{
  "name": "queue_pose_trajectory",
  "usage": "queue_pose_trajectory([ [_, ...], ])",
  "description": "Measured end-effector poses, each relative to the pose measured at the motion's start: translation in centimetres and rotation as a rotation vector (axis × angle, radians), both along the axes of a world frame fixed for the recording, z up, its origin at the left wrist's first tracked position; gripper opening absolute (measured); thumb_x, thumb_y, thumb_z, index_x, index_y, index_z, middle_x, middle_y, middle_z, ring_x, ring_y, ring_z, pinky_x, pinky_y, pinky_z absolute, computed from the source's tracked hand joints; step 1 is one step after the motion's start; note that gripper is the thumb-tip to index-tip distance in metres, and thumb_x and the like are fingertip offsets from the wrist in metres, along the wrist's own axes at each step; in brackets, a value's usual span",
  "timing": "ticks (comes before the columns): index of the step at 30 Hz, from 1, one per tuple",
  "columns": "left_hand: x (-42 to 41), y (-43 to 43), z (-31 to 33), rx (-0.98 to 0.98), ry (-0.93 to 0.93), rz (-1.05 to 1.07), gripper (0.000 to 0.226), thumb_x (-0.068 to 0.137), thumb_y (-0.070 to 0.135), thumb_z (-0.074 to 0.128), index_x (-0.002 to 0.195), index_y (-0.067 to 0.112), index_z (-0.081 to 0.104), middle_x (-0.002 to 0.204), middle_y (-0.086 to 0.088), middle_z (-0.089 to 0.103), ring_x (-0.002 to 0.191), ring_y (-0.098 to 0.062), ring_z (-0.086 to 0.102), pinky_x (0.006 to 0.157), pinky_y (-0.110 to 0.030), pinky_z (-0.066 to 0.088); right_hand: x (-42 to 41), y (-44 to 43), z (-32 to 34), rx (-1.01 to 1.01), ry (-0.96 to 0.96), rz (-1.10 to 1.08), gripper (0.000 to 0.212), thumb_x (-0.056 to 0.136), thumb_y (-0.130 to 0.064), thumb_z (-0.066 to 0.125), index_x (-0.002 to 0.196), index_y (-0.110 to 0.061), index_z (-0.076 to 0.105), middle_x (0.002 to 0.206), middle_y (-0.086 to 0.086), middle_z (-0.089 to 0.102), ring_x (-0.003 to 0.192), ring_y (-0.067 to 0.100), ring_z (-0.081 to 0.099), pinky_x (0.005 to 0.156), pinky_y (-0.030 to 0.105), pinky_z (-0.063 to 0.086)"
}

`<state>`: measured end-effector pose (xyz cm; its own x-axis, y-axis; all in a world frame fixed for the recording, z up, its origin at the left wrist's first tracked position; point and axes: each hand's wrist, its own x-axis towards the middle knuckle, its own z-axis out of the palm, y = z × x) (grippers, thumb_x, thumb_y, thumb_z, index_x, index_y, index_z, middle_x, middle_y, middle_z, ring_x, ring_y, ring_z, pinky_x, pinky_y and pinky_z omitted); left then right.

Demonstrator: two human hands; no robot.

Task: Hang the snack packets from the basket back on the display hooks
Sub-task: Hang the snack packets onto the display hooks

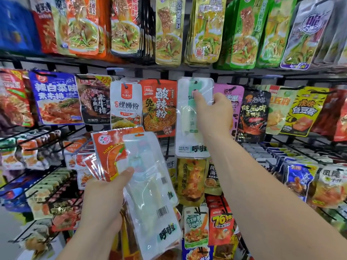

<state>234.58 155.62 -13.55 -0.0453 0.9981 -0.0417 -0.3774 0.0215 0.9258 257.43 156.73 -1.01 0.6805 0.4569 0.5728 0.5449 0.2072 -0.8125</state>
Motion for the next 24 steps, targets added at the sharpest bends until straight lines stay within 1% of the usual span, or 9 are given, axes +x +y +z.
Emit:
queue_pose_trajectory([
  [2, 0.0, 0.0, 0.1, 0.016, 0.016, 0.000, 0.039, 0.076, 0.022, 0.092, 0.102, 0.004, 0.070, 0.096, -0.009, 0.060, 0.082, -0.032, 0.056, 0.083, -0.053, 0.052, 0.1, 0.0, -0.1, 0.008, 0.009, 0.000, 0.058, 0.094, -0.049, 0.068, 0.070, -0.021, 0.024, 0.070, -0.004, 0.023, 0.061, 0.018, 0.022, 0.059, 0.036, 0.018],
  [4, 0.1, -0.2, 0.4, 0.034, 0.001, -0.010, 0.059, 0.057, 0.035, 0.097, 0.102, 0.018, 0.062, 0.097, -0.007, 0.056, 0.084, -0.030, 0.054, 0.080, -0.048, 0.048, 0.3, 0.0, -0.1, 0.003, 0.016, -0.005, 0.058, 0.095, -0.049, 0.068, 0.070, -0.021, 0.024, 0.070, -0.005, 0.023, 0.061, 0.018, 0.021, 0.058, 0.036, 0.017],
  [6, 0.3, -0.2, 0.5, 0.042, -0.014, -0.026, 0.069, 0.047, 0.043, 0.093, 0.102, 0.020, 0.058, 0.098, -0.006, 0.054, 0.085, -0.029, 0.053, 0.079, -0.046, 0.046, 0.3, -0.1, 0.1, -0.039, 0.012, -0.018, 0.055, 0.095, -0.049, 0.067, 0.070, -0.022, 0.027, 0.069, -0.006, 0.024, 0.059, 0.017, 0.023, 0.056, 0.035, 0.016],
  [8, 0.2, -0.2, 0.4, 0.054, -0.037, -0.038, 0.061, 0.055, 0.038, 0.094, 0.101, 0.019, 0.058, 0.096, -0.006, 0.052, 0.083, -0.029, 0.051, 0.076, -0.044, 0.044, 0.4, 0.4, 0.2, -0.090, 0.017, -0.038, 0.044, 0.096, -0.051, 0.065, 0.077, -0.020, 0.041, 0.069, -0.007, 0.033, 0.062, 0.017, 0.034, 0.054, 0.034, 0.020],
  [11, 0.2, 0.3, -0.1, 0.049, -0.035, -0.036, 0.048, 0.068, 0.029, 0.093, 0.099, 0.017, 0.059, 0.093, -0.006, 0.049, 0.081, -0.028, 0.046, 0.074, -0.041, 0.038, 0.6, 1.6, 0.2, -0.132, 0.045, -0.047, 0.044, 0.096, -0.055, 0.064, 0.107, -0.013, 0.059, 0.084, -0.004, 0.052, 0.081, 0.023, 0.051, 0.064, 0.032, 0.033],
  [15, 0.2, 0.5, -0.2, 0.041, -0.033, -0.022, 0.048, 0.070, 0.027, 0.093, 0.103, 0.018, 0.059, 0.097, -0.006, 0.052, 0.084, -0.028, 0.049, 0.078, -0.043, 0.042, 0.9, 2.8, 0.4, -0.190, 0.001, -0.094, 0.042, 0.099, -0.054, 0.061, 0.095, -0.013, 0.051, 0.077, -0.006, 0.048, 0.081, 0.025, 0.053, 0.069, 0.033, 0.035],
  [20, 0.2, 0.2, 0.2, 0.056, -0.047, -0.019, 0.053, 0.066, 0.032, 0.093, 0.101, 0.019, 0.056, 0.095, -0.005, 0.048, 0.082, -0.027, 0.046, 0.076, -0.042, 0.040, 0.8, 3.5, 0.2, -0.233, -0.025, -0.160, 0.043, 0.098, -0.058, 0.059, 0.094, -0.017, 0.050, 0.075, -0.005, 0.049, 0.079, 0.026, 0.052, 0.069, 0.033, 0.036],
  [22, 0.1, 0.0, 0.5, 0.046, -0.045, -0.001, 0.043, 0.074, 0.026, 0.093, 0.095, 0.015, 0.057, 0.086, -0.004, 0.048, 0.076, -0.025, 0.046, 0.075, -0.039, 0.039, 0.7, 3.3, -0.6, -0.205, -0.017, -0.145, 0.040, 0.098, -0.052, 0.063, 0.094, -0.013, 0.055, 0.074, -0.005, 0.051, 0.076, 0.025, 0.052, 0.068, 0.034, 0.039],
  [24, 0.1, -0.7, 1.0, 0.018, -0.034, 0.008, 0.034, 0.084, 0.019, 0.086, 0.082, 0.011, 0.053, 0.070, -0.002, 0.043, 0.065, -0.020, 0.045, 0.069, -0.032, 0.039, 0.5, 2.7, -1.7, -0.184, 0.010, -0.098, 0.028, 0.098, -0.039, 0.066, 0.102, -0.011, 0.064, 0.087, -0.002, 0.063, 0.080, 0.023, 0.059, 0.071, 0.034, 0.045],
])
